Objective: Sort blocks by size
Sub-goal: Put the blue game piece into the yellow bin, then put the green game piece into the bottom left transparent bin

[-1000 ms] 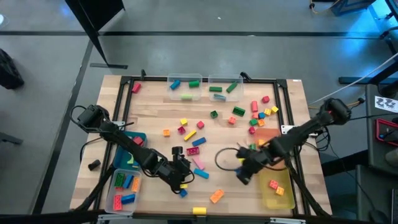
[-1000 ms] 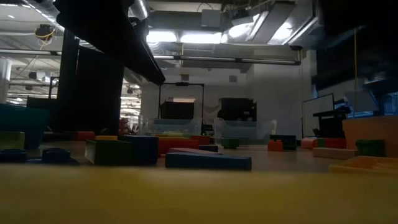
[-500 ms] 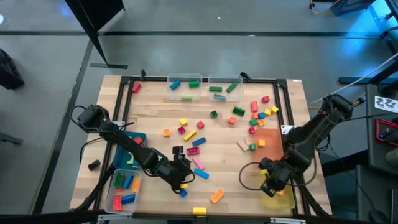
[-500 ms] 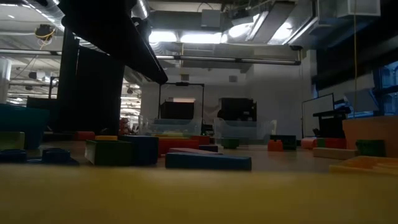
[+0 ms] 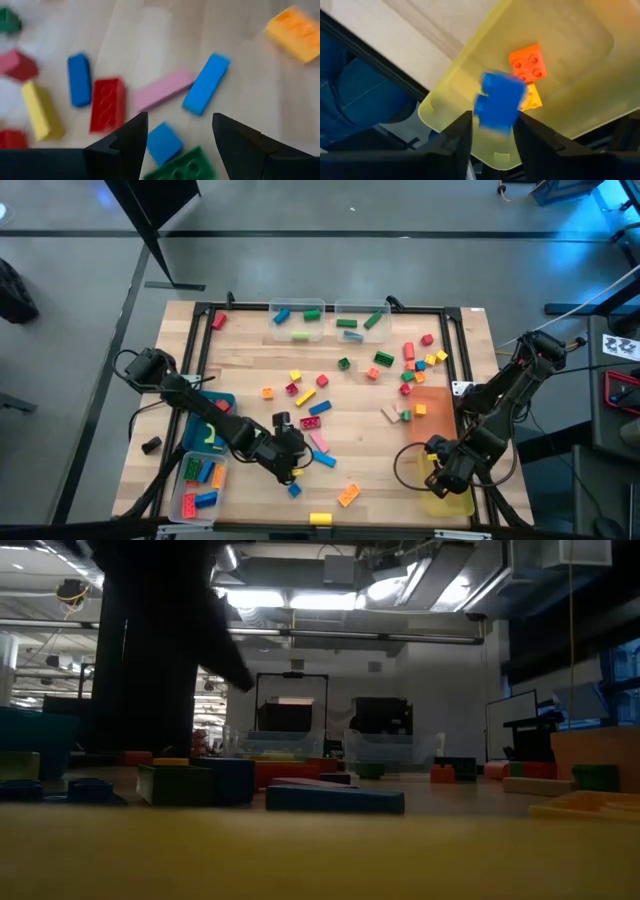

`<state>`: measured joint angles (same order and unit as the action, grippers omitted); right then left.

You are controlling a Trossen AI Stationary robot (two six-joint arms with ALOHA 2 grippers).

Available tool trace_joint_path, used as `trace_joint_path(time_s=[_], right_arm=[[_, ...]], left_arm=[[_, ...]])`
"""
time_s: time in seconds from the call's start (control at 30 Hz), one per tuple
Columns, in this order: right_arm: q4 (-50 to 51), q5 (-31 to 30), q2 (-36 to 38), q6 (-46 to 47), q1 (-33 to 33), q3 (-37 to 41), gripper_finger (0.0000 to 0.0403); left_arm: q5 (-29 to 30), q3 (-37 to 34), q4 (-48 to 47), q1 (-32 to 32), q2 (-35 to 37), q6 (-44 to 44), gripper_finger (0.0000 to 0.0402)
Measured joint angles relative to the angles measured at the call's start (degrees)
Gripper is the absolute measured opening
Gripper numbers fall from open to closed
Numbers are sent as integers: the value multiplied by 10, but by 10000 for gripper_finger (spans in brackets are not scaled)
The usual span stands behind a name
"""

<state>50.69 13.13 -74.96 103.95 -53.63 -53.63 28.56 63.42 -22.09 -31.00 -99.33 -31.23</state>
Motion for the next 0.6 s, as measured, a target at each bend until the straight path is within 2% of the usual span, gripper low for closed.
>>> trace_joint_path(time_s=[0.1, 0.27, 0.47, 0.6], right_arm=[[12, 0, 0, 0, 0, 0, 179], [19, -8, 0, -5, 0, 0, 219], [18, -36, 0, -7, 0, 0, 239], [18, -36, 0, -7, 0, 0, 241]], left_arm=[[-13, 0, -57, 0, 0, 10, 205], [-50, 0, -114, 0, 0, 105, 205], [-96, 0, -118, 1, 0, 285, 205], [-105, 0, -118, 9, 0, 339, 205]])
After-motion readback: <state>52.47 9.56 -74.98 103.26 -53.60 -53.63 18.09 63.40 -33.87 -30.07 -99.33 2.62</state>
